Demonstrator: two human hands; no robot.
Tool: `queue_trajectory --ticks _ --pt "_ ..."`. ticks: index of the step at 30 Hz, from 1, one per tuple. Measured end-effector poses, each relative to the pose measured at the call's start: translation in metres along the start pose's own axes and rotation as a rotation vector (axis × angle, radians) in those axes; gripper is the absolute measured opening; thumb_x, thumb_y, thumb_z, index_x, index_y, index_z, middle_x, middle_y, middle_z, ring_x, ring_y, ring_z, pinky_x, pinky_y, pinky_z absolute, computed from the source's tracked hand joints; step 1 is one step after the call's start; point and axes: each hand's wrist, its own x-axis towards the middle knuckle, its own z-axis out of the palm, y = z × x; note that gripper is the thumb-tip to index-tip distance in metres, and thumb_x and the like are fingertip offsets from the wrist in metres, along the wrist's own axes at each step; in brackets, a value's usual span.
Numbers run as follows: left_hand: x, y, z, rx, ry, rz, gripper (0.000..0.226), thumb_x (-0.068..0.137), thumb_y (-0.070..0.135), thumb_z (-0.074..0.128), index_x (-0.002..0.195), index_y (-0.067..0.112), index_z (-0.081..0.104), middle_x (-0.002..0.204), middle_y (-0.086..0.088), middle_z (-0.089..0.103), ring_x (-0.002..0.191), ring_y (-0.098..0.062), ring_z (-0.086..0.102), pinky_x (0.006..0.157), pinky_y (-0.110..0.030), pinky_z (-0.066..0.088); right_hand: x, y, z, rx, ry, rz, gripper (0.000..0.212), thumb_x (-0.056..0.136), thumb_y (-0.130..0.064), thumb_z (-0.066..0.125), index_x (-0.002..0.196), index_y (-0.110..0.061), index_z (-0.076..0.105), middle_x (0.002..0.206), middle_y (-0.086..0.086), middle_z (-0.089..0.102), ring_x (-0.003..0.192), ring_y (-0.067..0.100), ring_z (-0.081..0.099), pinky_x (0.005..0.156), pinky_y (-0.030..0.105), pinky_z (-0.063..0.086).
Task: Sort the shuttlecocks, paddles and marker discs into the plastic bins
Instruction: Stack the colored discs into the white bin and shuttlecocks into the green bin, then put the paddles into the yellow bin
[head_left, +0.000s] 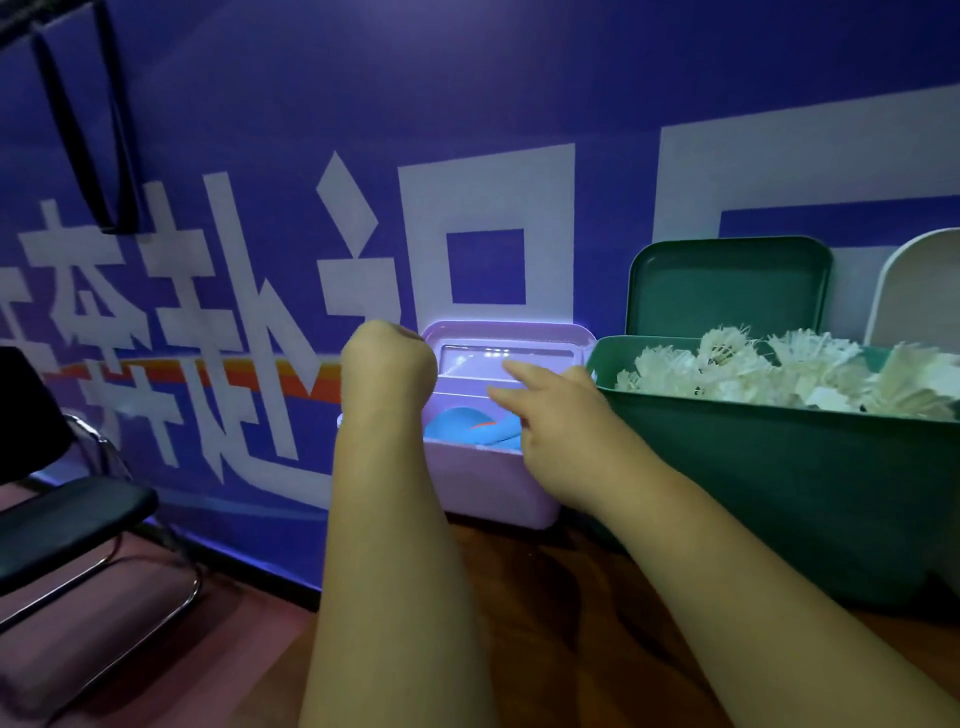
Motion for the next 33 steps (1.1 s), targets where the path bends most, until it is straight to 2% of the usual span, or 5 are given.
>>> queue_trajectory --ticks 12,16,22,26,33 --pt "-0.032 0.036 0.003 -0.354 -0.317 0.033 0.046 0.097 -0.007 0.037 0.098 0.013 0.079 0.097 -0.003 0.079 0.088 -0.016 0.077 0.083 -0.04 0.064 -0.028 0.017 -0.034 0.449 0.117 0.304 0.049 0.092 -0.003 0.043 0.109 -0.028 0.082 0.12 -0.002 0.076 0.101 0.017 0.069 0.09 0.03 0.057" --pt "-0.056 0.063 -0.007 -0.524 -0.466 0.137 0.037 0.1 0.002 0.046 0.101 0.016 0.08 0.095 0.002 0.081 0.09 -0.016 0.079 0.084 -0.04 0.064 -0.046 0.033 -0.057 0.463 0.257 0.313 0.037 0.099 -0.015 0.051 0.124 -0.028 0.075 0.116 -0.008 0.075 0.098 0.012 0.066 0.089 0.026 0.051" --pt "-0.1 0.11 0.012 -0.516 -0.668 0.273 0.034 0.099 0.0 0.047 0.104 0.011 0.079 0.098 -0.003 0.081 0.097 -0.027 0.078 0.094 -0.049 0.062 -0.12 0.083 -0.107 0.445 0.393 0.386 0.027 0.101 -0.023 0.058 0.123 -0.033 0.071 0.109 -0.015 0.073 0.089 0.004 0.066 0.072 0.013 0.048" --pt "-0.155 0.147 0.035 -0.475 -0.805 0.365 0.032 0.1 0.002 0.048 0.103 0.012 0.078 0.097 -0.001 0.081 0.093 -0.023 0.078 0.095 -0.047 0.06 -0.182 0.122 -0.138 0.442 0.489 0.541 0.023 0.098 -0.021 0.061 0.115 -0.029 0.075 0.104 -0.014 0.076 0.093 0.011 0.07 0.09 0.031 0.056" --pt "-0.285 0.215 0.081 -0.393 -1.084 0.594 0.037 0.094 0.002 0.044 0.097 0.014 0.078 0.094 -0.002 0.08 0.078 -0.014 0.074 0.075 -0.033 0.057 -0.292 0.17 -0.188 0.353 0.609 0.739 0.02 0.1 -0.021 0.061 0.108 -0.034 0.074 0.094 -0.014 0.072 0.09 0.004 0.064 0.074 0.021 0.045"
